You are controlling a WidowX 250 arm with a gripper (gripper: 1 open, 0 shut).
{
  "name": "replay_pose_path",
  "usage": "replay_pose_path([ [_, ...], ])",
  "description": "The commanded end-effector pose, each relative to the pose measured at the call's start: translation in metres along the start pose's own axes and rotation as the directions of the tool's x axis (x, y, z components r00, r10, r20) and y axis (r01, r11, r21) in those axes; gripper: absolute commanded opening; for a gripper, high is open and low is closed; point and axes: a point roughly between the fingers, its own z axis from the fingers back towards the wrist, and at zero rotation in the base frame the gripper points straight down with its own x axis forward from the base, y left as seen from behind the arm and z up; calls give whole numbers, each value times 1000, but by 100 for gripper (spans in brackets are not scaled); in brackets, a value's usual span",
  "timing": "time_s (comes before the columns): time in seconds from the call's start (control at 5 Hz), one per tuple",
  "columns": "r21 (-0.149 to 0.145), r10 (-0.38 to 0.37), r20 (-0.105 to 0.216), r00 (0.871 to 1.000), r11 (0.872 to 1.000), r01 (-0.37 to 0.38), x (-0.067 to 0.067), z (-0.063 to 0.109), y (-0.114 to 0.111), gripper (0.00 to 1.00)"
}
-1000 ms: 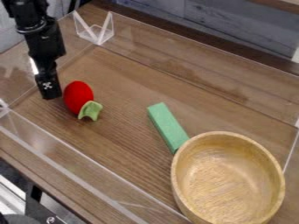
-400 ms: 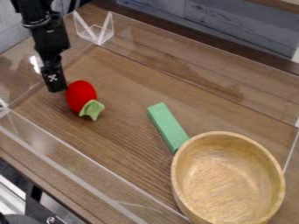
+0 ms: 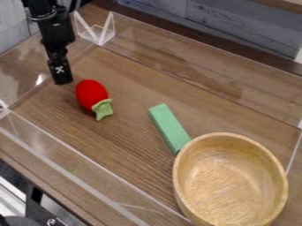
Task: Move the red object to the right side of the table
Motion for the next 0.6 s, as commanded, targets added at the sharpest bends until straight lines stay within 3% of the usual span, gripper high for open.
replay_pose_path([
  [0.0,50,22,20,1000,998,-23,6,5,12,100],
  [0.4,44,64,25,998,997,-65,14,-7,15,100],
])
